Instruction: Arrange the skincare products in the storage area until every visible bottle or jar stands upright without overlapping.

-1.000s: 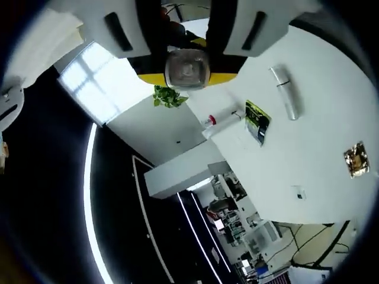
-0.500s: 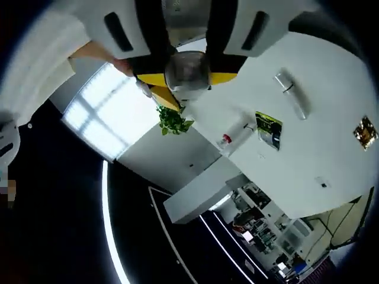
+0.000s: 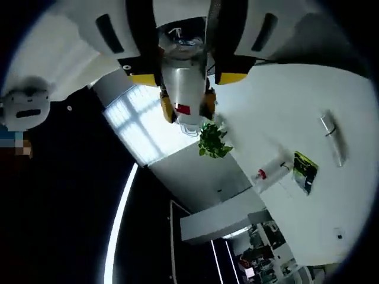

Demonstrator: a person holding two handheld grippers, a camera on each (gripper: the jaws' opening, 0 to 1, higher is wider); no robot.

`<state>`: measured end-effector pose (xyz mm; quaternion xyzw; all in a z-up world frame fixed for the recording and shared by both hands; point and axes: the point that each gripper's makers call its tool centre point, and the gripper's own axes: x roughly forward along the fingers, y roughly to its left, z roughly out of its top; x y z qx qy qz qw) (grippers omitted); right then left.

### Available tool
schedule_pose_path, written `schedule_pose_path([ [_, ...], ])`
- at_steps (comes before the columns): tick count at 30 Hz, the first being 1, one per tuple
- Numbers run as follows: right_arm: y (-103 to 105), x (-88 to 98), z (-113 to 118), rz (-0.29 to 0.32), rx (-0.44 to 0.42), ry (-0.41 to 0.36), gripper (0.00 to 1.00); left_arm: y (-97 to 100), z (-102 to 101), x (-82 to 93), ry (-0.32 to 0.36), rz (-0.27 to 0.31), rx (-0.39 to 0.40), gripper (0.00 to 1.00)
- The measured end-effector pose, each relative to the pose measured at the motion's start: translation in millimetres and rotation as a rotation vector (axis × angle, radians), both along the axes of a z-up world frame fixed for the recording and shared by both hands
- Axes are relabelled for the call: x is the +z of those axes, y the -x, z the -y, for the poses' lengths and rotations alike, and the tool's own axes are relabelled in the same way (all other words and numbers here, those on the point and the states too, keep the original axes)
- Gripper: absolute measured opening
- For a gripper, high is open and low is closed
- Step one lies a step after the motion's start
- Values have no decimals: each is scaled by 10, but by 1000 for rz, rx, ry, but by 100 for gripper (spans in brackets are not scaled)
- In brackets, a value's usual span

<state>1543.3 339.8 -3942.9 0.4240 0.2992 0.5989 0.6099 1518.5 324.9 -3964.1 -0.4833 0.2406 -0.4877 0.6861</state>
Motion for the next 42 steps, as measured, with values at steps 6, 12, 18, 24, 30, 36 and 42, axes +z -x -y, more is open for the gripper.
schedule_pose_path([
  [6, 167, 69, -90, 72, 77, 15, 18, 229, 116, 90, 72, -20, -82, 26],
  [12, 187, 49, -101, 88, 84, 34, 18, 317, 195, 68, 47, 17, -89, 26],
  [18, 138, -33, -98, 65, 41, 44, 18, 280, 210, -47, -69, 81, -22, 23],
  [24, 94, -102, -109, 46, 11, 65, 20, 177, 114, -157, -198, 116, 45, 21],
  [30, 49, -142, -133, 35, 5, 76, 23, 87, 30, -239, -349, 174, 68, 21],
  [36, -44, -177, -170, 28, -16, 104, 25, -46, -75, -307, -501, 226, 110, 21],
  [42, -167, -271, -207, 0, -46, 146, 25, -187, -176, -394, -636, 254, 152, 21],
])
